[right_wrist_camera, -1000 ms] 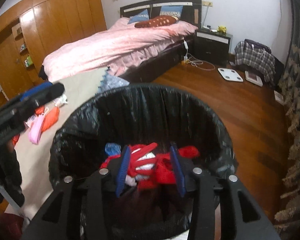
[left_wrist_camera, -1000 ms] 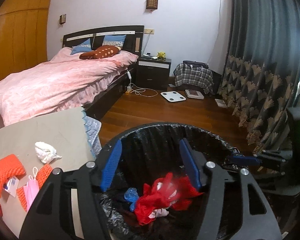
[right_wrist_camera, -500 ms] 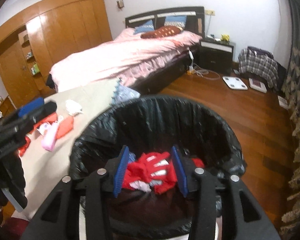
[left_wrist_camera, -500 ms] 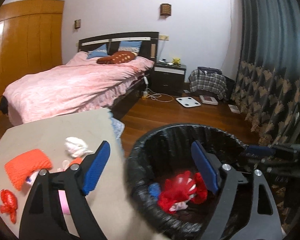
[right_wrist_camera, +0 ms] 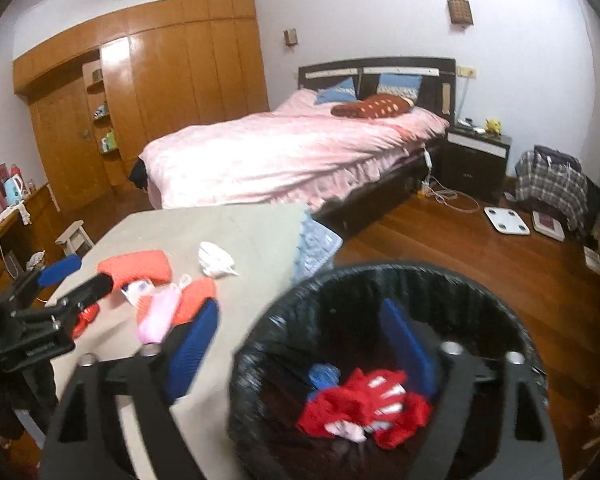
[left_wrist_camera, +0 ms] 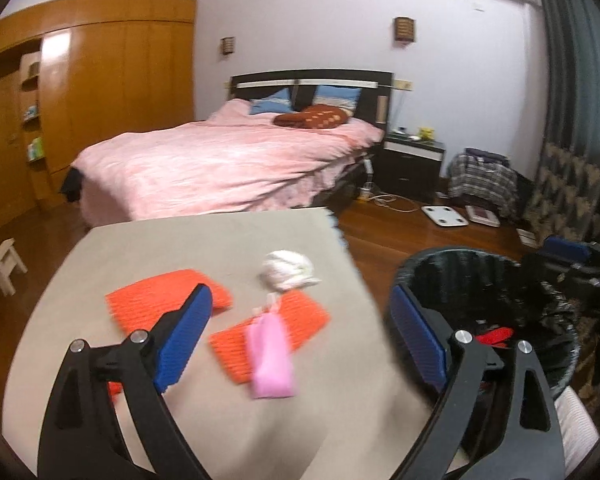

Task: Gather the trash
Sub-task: 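Grasp the red plastic bag with the left tool while the right tool grasps the pink mask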

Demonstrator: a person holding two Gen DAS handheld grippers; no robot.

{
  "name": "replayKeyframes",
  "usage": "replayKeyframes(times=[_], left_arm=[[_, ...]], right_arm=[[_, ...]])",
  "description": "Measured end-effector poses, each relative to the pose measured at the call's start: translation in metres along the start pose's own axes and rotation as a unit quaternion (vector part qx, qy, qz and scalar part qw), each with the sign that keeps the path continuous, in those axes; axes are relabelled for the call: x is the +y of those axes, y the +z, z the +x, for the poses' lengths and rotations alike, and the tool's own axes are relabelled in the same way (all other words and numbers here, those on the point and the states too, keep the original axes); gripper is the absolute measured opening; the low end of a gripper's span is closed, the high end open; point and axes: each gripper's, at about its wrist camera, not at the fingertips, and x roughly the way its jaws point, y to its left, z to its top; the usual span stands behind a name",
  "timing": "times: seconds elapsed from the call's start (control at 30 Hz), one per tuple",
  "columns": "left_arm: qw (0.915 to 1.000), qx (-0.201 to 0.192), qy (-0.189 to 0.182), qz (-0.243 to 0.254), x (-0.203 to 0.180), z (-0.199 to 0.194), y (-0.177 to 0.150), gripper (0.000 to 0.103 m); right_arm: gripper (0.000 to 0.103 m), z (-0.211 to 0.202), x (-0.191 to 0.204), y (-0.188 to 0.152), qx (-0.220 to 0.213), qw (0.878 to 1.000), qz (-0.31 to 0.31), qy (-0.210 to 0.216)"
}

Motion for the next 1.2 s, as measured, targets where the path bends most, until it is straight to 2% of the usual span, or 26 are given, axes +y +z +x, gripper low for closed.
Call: replayKeyframes(times=[0.07,0.3,0.6,0.8,1.1,1.2], left_arm=[[0.9998,0.002,0.021,-0.005,0.020,-0.004,-0.005,0.089],[0.9965,0.014,0.081,-0.016,0.077,-0.012,-0.021,0.089],[0.9854,0.055,0.151,-0.057,0.153,-0.005,-0.056,0.089],[0.9802,0.077,0.163,-0.081,0.179,0.003,-0.073,0.089],[0.9776,0.108,0.153,-0.097,0.190,0.027,-0.076,0.089],[0.9776,0.121,0.142,-0.098,0.188,0.035,-0.076,0.081]], right_arm=[[0.097,0.005,0.013,0.001,-0.010,1.000,-0.007,0.001],[0.097,0.038,0.058,-0.003,-0.009,0.999,-0.027,0.023],[0.097,0.078,0.103,-0.025,0.012,0.997,-0.053,0.051],[0.097,0.098,0.120,-0.039,0.032,0.995,-0.073,0.058],[0.097,0.122,0.132,-0.050,0.056,0.994,-0.075,0.063],[0.097,0.129,0.135,-0.053,0.063,0.993,-0.075,0.066]])
